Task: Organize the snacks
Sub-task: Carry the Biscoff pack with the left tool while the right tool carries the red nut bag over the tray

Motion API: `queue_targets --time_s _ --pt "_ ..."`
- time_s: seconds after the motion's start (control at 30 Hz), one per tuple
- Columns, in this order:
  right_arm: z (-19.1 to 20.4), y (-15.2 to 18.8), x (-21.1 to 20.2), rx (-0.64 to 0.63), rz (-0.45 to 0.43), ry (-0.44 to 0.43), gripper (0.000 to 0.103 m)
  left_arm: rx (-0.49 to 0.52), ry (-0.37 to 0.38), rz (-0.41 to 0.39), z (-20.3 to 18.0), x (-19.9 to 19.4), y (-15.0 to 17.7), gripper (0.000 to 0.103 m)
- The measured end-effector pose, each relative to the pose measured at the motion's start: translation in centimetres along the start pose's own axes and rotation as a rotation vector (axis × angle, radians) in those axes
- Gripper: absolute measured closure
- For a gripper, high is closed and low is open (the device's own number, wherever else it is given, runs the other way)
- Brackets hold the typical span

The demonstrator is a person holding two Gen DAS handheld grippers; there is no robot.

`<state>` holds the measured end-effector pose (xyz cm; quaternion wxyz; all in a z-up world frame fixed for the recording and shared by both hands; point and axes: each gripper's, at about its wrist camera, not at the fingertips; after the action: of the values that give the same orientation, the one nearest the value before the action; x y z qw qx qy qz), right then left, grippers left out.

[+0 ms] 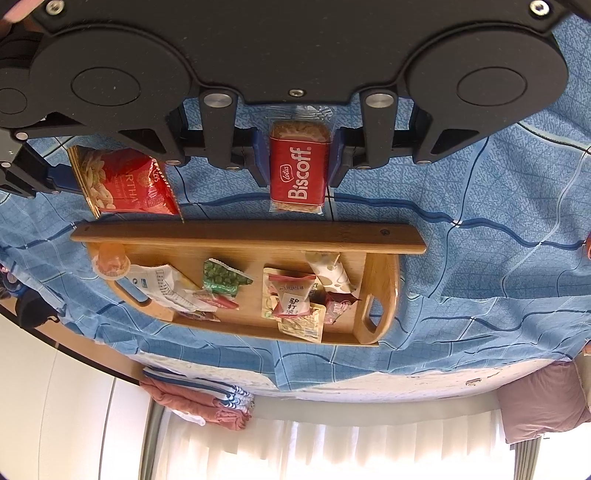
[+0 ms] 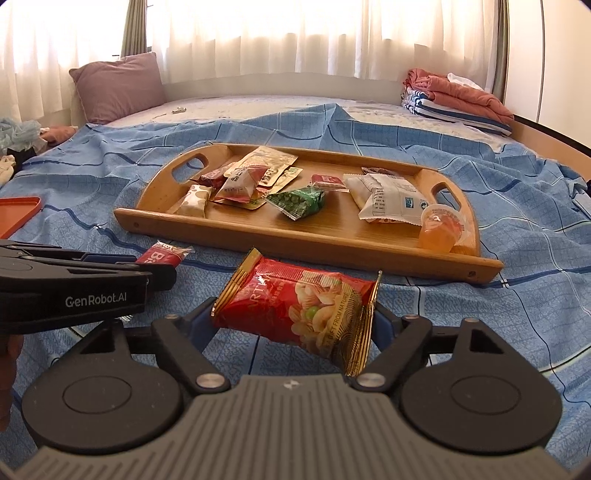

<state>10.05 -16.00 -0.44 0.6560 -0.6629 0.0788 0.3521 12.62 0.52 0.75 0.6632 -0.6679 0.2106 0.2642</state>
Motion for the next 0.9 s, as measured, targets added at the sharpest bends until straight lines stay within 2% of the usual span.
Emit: queue_targets --time_s 0.43,0.9 --pt "-0.5 -1.5 -1.5 0.017 -0.034 0.027 0.021 -0.010 0.002 -0.032 0.3 -1.3 -1.0 0.071" --pt "-1.7 -4.7 -2.2 0.017 -0.072 0.049 0.021 -0.009 0.012 -0.089 -0.6 -1.7 -4.8 0.071"
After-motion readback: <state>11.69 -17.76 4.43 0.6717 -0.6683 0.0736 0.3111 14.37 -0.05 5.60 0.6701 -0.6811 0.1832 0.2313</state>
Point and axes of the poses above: each gripper's, at about its wrist camera, not at the fingertips, and x roughly the way its jaws point, z to its left, y to its underside, and after that the axes turned 10 degrees about -y, right-handed
